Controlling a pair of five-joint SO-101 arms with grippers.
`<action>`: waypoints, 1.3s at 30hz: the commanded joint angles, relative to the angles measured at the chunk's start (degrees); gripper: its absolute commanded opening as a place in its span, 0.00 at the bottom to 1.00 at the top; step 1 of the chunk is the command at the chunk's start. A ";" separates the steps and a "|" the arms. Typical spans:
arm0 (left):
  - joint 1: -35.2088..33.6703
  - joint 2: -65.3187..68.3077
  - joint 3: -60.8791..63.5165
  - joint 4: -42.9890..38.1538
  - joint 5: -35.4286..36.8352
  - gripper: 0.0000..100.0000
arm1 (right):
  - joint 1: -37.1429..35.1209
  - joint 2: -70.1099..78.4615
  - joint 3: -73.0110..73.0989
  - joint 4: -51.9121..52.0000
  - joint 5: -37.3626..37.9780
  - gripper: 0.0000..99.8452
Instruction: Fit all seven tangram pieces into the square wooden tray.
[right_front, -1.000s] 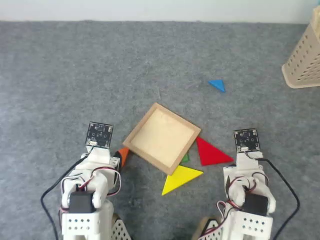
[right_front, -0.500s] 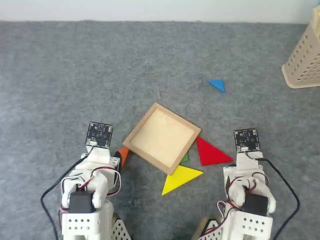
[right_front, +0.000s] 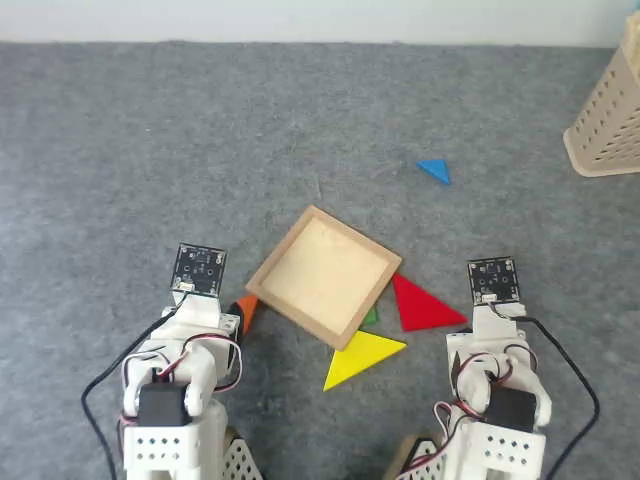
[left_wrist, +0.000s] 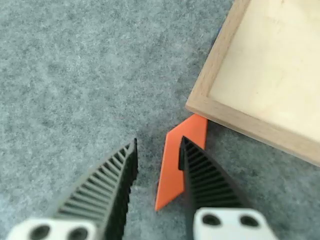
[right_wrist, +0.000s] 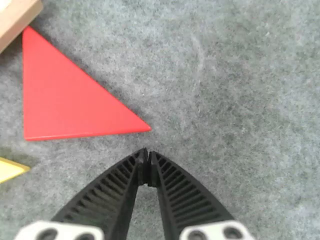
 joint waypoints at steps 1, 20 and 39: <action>0.00 -0.88 -0.31 0.35 0.26 0.13 | 0.66 -1.36 0.70 0.48 -0.70 0.01; 0.00 -0.88 -0.31 0.35 0.26 0.13 | -0.84 -0.04 -17.41 -12.79 3.34 0.01; 0.00 -0.88 -0.31 0.35 0.26 0.13 | -29.41 71.34 -53.10 -12.26 3.52 0.15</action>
